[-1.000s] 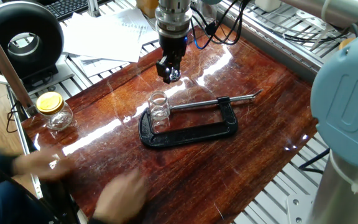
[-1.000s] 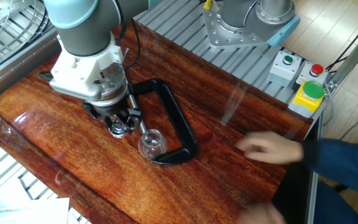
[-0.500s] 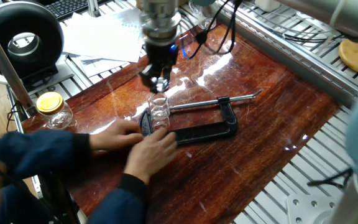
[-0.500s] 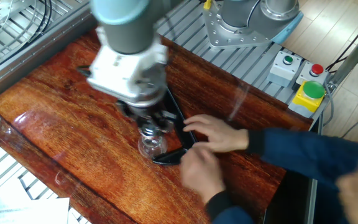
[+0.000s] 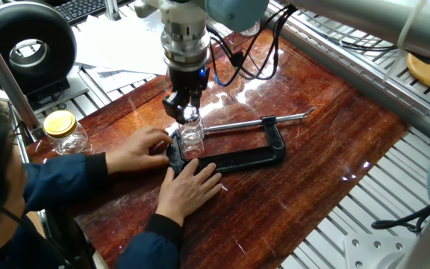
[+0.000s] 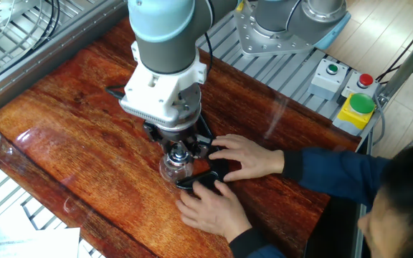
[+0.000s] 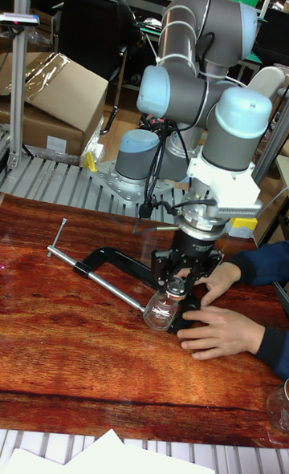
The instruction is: Screw the lid onto the jar
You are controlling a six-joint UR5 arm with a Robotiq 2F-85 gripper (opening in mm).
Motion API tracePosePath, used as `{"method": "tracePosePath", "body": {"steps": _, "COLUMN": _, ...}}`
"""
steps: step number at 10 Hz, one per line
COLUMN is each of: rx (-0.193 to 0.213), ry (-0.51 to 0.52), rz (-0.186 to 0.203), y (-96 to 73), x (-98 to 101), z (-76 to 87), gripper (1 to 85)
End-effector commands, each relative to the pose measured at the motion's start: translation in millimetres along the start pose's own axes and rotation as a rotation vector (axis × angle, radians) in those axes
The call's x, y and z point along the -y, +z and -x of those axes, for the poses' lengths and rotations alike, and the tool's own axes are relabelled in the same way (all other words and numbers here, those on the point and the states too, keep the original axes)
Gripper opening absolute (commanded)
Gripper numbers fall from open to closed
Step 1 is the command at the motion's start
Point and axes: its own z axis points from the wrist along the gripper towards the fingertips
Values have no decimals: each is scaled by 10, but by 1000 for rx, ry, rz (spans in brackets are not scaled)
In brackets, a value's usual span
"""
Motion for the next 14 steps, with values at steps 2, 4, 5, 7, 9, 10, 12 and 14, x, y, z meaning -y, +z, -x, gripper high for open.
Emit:
{"method": "tracePosePath", "body": {"steps": 2, "rx": 2, "ry": -42, "rz": -8, "y": 120, "x": 57, "z": 48, "gripper": 13}}
{"method": "tracePosePath", "body": {"steps": 4, "rx": -12, "ry": -73, "rz": -10, "y": 123, "x": 70, "z": 13, "gripper": 13}}
{"method": "tracePosePath", "body": {"steps": 5, "rx": -29, "ry": -91, "rz": 4, "y": 115, "x": 30, "z": -38, "gripper": 13}}
{"method": "tracePosePath", "body": {"steps": 7, "rx": -35, "ry": -143, "rz": 6, "y": 79, "x": 22, "z": -77, "gripper": 13}}
{"method": "tracePosePath", "body": {"steps": 9, "rx": -25, "ry": -244, "rz": -33, "y": 69, "x": 113, "z": -30, "gripper": 13}}
{"method": "tracePosePath", "body": {"steps": 10, "rx": -15, "ry": -289, "rz": -53, "y": 49, "x": 126, "z": 25, "gripper": 13}}
{"method": "tracePosePath", "body": {"steps": 12, "rx": -20, "ry": -335, "rz": -25, "y": -35, "x": -13, "z": 47, "gripper": 13}}
{"method": "tracePosePath", "body": {"steps": 14, "rx": 5, "ry": -382, "rz": 16, "y": 23, "x": -160, "z": 150, "gripper": 13}}
